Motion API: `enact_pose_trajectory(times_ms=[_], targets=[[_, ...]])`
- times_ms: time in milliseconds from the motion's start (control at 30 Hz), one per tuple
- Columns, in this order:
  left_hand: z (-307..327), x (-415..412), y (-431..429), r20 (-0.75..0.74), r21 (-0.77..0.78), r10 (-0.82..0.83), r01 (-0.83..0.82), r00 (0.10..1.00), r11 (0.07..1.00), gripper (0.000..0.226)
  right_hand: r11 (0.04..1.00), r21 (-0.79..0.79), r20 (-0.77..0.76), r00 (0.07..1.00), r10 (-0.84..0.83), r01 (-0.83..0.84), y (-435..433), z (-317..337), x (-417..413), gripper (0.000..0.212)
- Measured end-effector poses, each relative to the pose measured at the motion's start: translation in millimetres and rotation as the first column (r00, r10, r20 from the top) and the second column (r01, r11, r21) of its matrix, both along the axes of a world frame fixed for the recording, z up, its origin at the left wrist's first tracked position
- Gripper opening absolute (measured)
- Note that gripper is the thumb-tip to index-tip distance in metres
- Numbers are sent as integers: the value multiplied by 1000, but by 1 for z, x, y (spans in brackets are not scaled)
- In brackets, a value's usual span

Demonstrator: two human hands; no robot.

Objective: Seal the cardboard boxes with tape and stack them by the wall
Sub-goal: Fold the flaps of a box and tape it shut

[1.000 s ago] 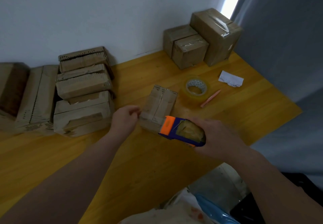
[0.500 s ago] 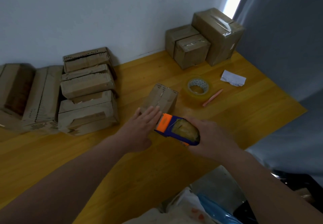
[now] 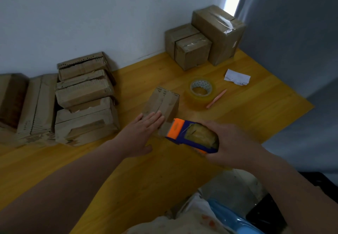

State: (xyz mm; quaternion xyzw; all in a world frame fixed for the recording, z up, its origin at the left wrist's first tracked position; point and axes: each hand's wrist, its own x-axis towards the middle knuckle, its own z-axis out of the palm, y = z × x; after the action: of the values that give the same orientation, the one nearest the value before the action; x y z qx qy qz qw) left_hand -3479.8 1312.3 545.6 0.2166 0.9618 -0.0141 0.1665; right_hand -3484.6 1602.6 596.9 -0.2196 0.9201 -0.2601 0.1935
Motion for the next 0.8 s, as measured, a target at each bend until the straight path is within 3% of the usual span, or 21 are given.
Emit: enact_pose_trajectory(times_ms=[167,300,433,633,800], targets=[[-2,2,2,-14,25,10,-10,1000,1000,103,999,38,67,998,-14,11,-1,0,-1,68],[-1,3,3,-12,46,28,-28,1000,999,102,996,94,206,978,-28,9,-27,-10,-12,66],[0,2,3,12,67,39,-39,999,997,101,994,106,221,975,-28,4,-47,-8,-20,54],[-1,1,4,32,88,49,-52,998,995,97,974,224,229,973,-25,-28,-61,12,-36,64],[-1,0,4,27,67,34,-36,999,997,98,971,237,359,932,-55,-34,-61,13,-56,63]])
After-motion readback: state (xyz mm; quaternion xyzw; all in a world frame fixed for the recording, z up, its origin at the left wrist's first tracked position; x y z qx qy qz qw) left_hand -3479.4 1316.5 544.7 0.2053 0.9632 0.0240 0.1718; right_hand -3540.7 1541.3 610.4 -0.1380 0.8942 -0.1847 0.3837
